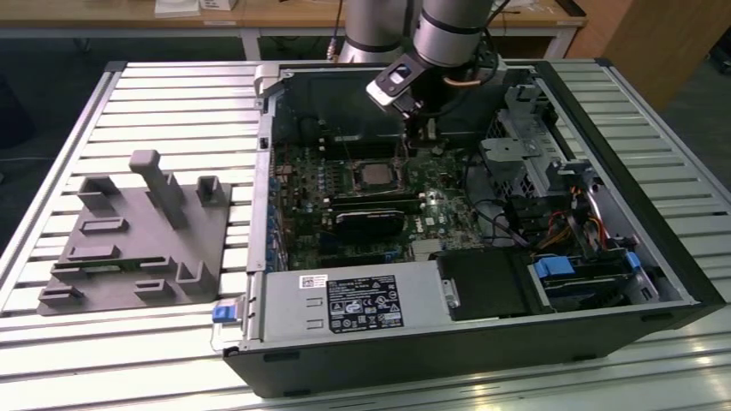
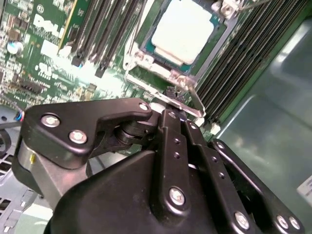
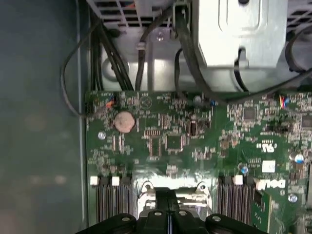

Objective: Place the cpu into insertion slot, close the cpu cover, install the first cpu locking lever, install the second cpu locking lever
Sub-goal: 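Close the cpu cover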

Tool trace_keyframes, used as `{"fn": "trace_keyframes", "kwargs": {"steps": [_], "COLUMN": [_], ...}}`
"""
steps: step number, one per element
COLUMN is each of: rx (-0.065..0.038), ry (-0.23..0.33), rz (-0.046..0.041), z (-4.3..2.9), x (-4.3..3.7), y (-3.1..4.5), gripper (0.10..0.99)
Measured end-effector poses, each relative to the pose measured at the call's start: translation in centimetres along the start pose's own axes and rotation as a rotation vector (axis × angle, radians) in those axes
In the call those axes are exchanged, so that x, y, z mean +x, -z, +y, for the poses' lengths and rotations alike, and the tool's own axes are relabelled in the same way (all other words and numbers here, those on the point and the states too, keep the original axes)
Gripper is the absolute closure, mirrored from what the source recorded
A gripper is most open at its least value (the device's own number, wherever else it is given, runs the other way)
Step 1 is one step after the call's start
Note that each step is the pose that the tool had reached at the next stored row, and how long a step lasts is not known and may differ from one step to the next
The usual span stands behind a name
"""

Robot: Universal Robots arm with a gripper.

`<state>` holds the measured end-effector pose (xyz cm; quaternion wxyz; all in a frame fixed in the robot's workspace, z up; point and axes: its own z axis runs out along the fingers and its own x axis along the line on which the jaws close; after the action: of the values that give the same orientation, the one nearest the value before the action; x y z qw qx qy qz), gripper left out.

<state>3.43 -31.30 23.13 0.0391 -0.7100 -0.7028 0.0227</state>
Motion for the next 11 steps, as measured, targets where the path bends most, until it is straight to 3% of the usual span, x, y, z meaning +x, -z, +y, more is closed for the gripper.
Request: {"fn": "trace_keyframes", "kwargs": {"steps": [6,11], "rx": [-0.012,-0.037], "ry": [0.001,0.006], "rz": [0.004,0.014], "z": [-1.05,-1.43], "x": [-0.05,-0.12], "y": [-0.1,-0.3], "gripper": [0.98,0.98]}}
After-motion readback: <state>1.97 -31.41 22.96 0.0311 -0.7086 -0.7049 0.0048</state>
